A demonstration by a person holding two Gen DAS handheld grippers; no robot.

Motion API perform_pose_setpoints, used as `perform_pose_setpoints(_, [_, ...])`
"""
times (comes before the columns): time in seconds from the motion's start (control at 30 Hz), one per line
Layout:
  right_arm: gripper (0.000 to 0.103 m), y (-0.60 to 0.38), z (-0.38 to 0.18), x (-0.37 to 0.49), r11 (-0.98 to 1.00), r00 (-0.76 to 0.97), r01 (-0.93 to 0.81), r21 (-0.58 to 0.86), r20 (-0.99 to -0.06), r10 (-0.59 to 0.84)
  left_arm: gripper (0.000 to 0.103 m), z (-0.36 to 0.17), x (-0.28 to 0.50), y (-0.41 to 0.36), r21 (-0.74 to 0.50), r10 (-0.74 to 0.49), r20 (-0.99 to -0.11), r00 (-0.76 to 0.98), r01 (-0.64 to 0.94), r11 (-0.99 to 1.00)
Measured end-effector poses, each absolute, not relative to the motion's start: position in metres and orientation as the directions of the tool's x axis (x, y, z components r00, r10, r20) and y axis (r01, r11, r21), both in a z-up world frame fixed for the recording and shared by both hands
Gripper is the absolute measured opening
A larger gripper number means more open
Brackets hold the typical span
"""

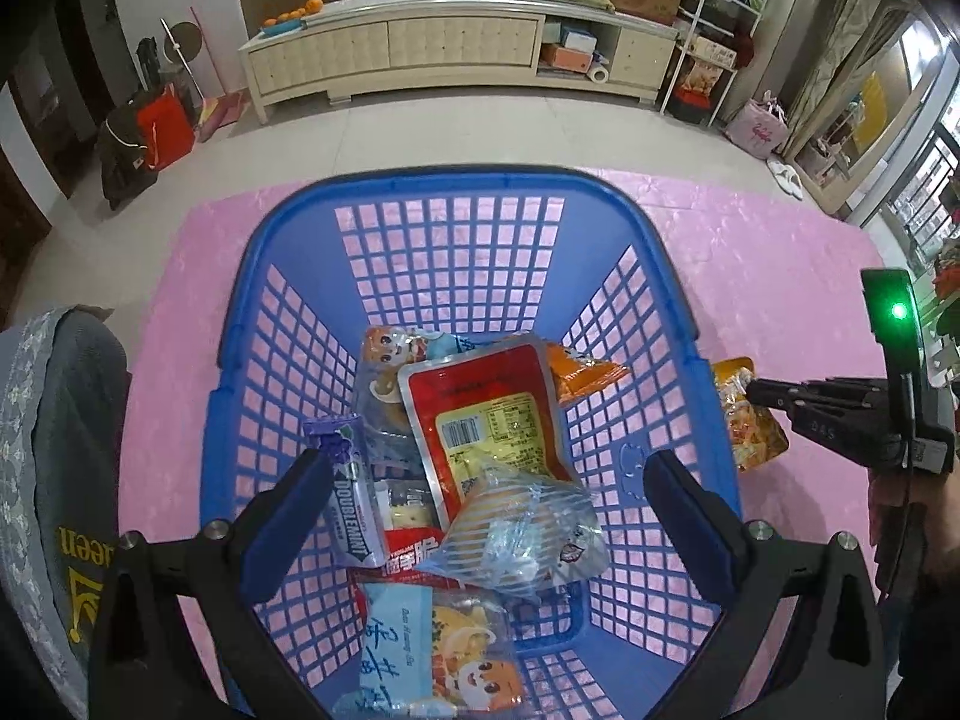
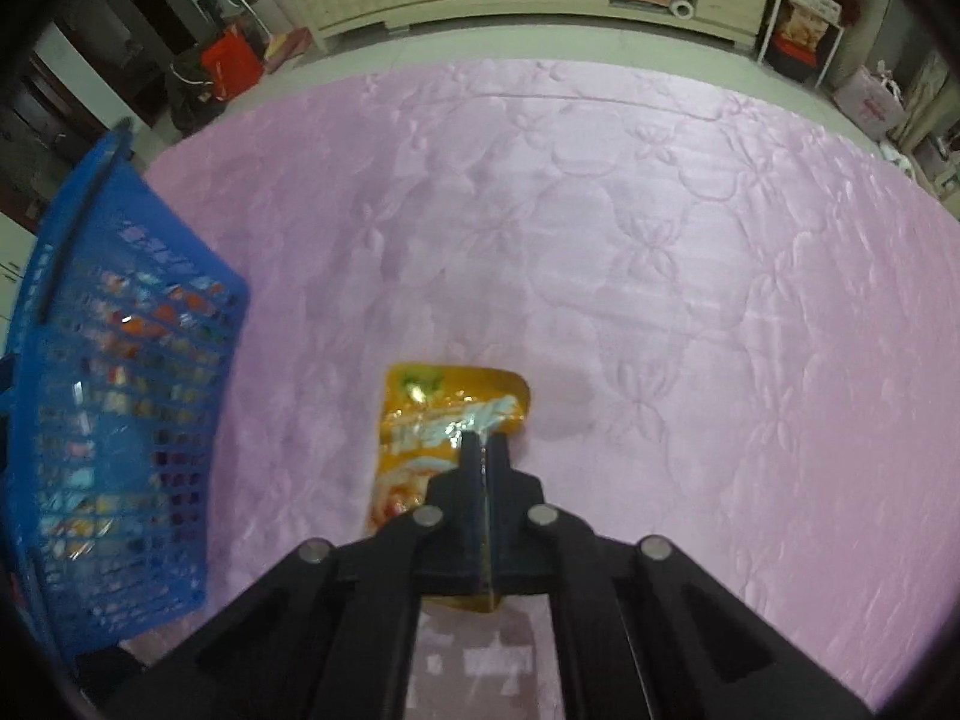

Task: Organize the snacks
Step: 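Lift the orange pouch with right tool and carry it over the basket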

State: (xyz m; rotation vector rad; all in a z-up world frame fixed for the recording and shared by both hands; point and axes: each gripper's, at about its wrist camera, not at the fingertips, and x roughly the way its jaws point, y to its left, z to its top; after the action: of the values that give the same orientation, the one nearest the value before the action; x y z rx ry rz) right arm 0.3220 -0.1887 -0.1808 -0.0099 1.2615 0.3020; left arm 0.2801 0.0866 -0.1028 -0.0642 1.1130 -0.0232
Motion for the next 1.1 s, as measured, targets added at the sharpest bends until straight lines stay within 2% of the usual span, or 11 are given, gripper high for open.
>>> perform_pose_setpoints(0.47, [0.003, -0.207, -0.099, 0.27, 0.936, 0.374, -0.268, 0.23, -0.87, 0.321, 0.103, -0.051, 0.233, 0.079, -0.055, -0.047, -0.845, 0.533, 0.001, 0.998])
perform_pose_setpoints(0.67, [0.004, -0.182, -0.058, 0.245, 0.914, 0.414, -0.313, 0.257, -0.83, 0.375, 0.103, -0.032, 0.213, 0.079, -0.055, -0.051, -0.816, 0.576, 0.01, 0.998])
perform_pose_setpoints(1.1, [0.004, -0.12, -0.028, 0.229, 0.866, 0.43, -0.408, 0.289, -0.776, 0.461, 0.103, -0.018, 0.179, 0.095, -0.006, -0.006, -0.779, 0.627, 0.002, 1.0])
